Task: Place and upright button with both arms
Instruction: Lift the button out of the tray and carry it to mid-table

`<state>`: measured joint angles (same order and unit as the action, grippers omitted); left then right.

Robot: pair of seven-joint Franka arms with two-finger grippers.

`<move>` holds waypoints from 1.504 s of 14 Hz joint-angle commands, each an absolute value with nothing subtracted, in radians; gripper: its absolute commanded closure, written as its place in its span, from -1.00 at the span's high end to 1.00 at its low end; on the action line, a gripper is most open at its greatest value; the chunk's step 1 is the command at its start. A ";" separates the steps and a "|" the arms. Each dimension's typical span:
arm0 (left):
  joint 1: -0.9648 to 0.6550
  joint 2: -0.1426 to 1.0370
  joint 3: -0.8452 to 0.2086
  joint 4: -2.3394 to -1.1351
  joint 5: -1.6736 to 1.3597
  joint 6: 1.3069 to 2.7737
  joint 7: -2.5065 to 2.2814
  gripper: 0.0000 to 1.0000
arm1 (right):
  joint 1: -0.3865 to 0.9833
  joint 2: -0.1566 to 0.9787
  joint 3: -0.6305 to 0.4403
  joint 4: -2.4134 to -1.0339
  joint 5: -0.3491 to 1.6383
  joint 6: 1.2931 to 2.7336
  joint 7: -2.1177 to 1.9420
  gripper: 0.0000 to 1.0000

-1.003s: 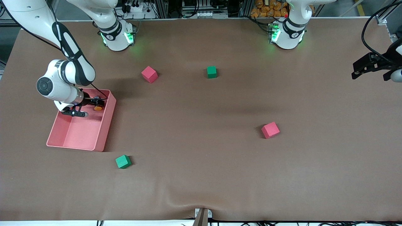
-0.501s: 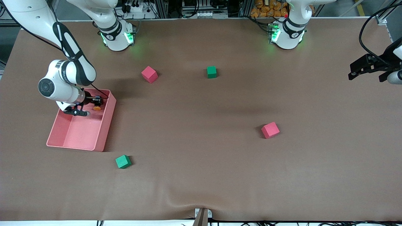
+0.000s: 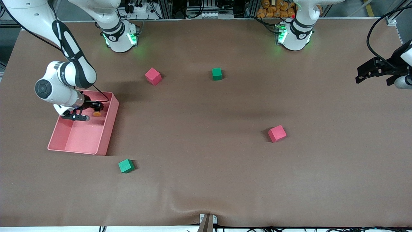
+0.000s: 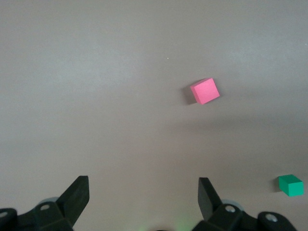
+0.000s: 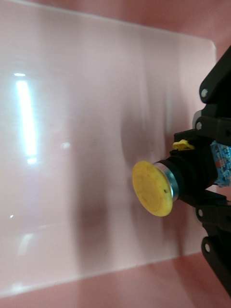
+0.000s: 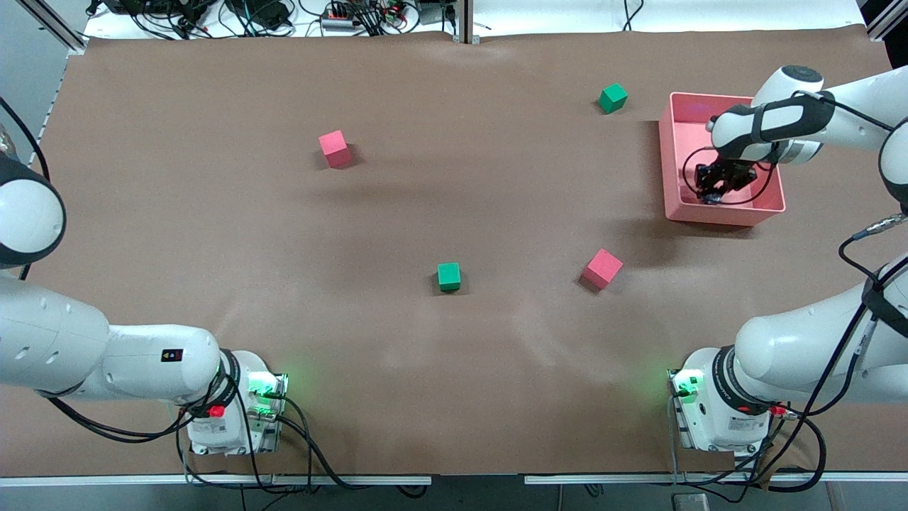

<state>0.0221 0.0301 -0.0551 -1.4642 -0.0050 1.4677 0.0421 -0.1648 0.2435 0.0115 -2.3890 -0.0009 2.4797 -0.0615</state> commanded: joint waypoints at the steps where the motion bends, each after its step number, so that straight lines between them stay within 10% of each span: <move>1: 0.061 0.020 -0.060 -1.457 -0.025 1.462 0.135 1.00 | -0.170 0.189 0.014 -2.337 -0.002 2.413 -0.118 -1.00; 8: 0.061 0.026 -0.060 -1.456 -0.041 1.468 0.127 1.00 | -0.034 0.199 0.020 -1.959 0.000 1.999 -0.132 -1.00; 21: 0.051 0.043 -0.063 -1.462 -0.041 1.480 0.129 1.00 | 0.573 0.604 0.012 -1.504 0.230 2.009 0.271 -1.00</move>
